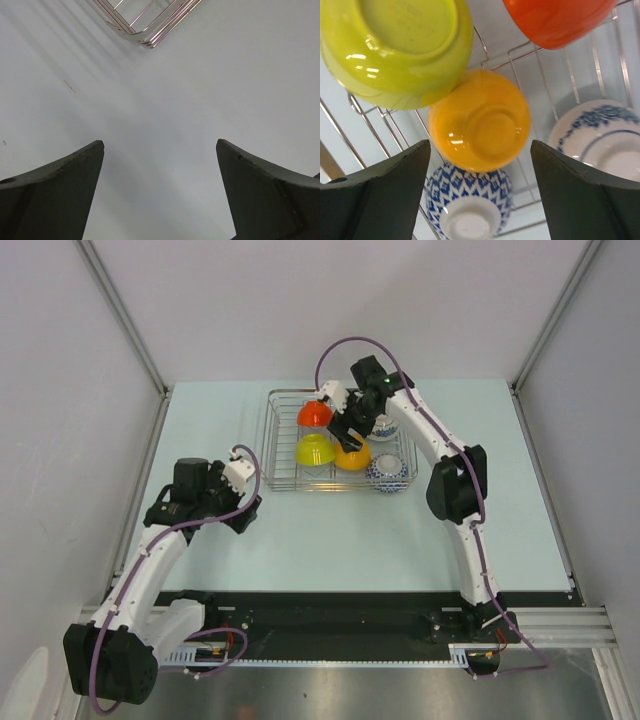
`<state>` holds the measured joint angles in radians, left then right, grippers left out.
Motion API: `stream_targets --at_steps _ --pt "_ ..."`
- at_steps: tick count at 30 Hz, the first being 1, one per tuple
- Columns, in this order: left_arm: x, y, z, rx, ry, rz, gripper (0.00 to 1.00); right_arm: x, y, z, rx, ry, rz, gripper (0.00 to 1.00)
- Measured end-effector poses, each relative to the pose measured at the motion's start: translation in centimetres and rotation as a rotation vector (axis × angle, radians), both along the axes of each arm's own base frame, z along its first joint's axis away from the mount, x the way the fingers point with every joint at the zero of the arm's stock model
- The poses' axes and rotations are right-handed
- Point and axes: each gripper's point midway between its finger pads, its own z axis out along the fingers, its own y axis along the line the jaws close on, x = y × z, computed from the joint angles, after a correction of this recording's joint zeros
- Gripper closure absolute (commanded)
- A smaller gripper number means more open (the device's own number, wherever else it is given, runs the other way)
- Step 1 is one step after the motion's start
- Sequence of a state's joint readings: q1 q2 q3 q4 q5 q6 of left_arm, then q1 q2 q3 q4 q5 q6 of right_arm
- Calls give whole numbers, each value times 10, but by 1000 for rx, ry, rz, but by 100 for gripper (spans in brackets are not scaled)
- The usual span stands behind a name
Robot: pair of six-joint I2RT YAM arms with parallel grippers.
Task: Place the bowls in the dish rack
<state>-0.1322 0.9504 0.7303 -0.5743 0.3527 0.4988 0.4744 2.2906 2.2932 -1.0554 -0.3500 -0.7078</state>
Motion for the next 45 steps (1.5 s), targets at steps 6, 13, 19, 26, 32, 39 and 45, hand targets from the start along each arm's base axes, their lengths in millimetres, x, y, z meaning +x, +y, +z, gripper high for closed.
stream_targets --at_steps 6,13,19,26,32,39,45 --pt "-1 0 2 2 2 -1 0 5 6 -27 36 78 -67 14" --pt "1 0 5 2 -6 -2 0 19 2 -20 124 98 -143 14" --pt "1 0 5 4 -7 -4 0 27 -2 -18 179 118 -186 18" --pt "1 0 5 4 -7 -4 0 18 -3 -33 186 177 -191 23" --pt "1 0 5 4 -7 -4 0 15 1 -35 207 197 -180 35" --pt "1 0 5 4 -7 -4 0 16 2 -32 219 182 -176 50" --pt "1 0 5 4 -7 -4 0 15 2 -32 217 164 -173 65"
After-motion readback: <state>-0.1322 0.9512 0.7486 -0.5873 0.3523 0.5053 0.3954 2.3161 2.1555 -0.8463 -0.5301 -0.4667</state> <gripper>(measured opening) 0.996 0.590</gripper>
